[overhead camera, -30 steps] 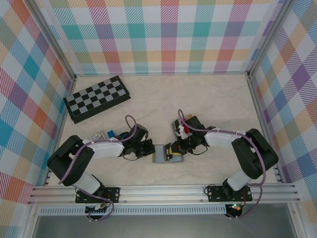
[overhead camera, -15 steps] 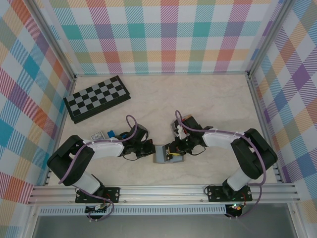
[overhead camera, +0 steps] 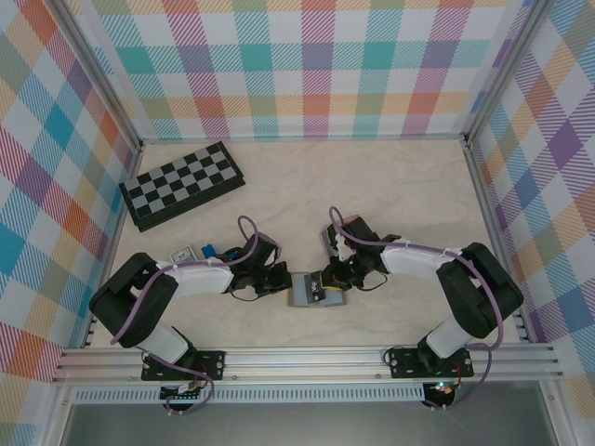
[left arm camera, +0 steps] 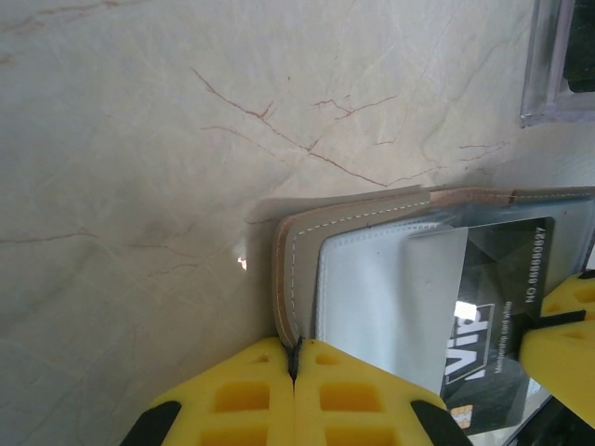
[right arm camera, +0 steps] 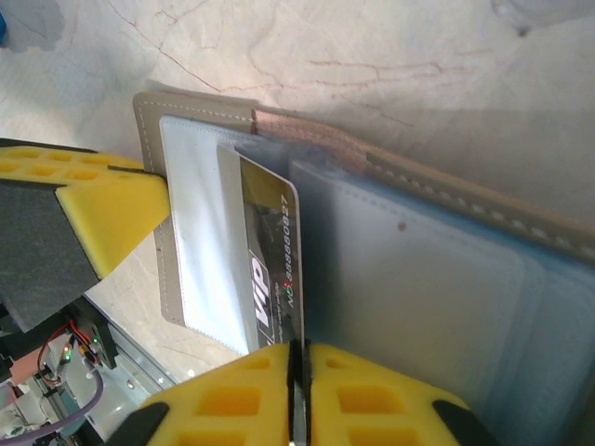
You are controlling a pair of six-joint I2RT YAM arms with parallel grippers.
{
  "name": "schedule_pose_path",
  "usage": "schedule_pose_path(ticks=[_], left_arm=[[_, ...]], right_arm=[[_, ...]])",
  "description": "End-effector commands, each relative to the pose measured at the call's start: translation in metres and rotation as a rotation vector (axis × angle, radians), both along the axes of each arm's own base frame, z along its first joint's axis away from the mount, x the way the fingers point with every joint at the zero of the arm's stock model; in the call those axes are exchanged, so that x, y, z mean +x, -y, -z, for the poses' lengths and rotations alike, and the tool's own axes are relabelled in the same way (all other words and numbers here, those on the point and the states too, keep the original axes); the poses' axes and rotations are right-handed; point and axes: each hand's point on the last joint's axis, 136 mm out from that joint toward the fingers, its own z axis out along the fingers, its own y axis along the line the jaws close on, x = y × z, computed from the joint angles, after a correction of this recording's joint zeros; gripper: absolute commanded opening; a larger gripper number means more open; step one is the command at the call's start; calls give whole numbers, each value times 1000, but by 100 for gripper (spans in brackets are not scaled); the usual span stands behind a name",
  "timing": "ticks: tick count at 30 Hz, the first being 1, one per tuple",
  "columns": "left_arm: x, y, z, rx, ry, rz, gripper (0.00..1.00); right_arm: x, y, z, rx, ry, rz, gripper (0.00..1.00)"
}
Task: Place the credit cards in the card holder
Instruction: Insert the credit card into the card slot.
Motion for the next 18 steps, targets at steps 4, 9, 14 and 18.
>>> schedule_pose_path(ticks=[4, 9, 14, 18], left_arm=[[-4, 3, 4, 7, -26, 10, 0], [-3, 3, 5, 5, -26, -1, 0], [-3, 1, 5, 12, -22, -14, 0], [-4, -1, 5, 12, -21, -17, 0]], right_arm=[[-1, -16, -2, 50, -31, 1, 8], [-5, -29, 0, 95, -44, 11, 8], [-3, -27, 6, 61, -33, 62, 11], [-8, -32, 7, 41, -37, 31, 15]])
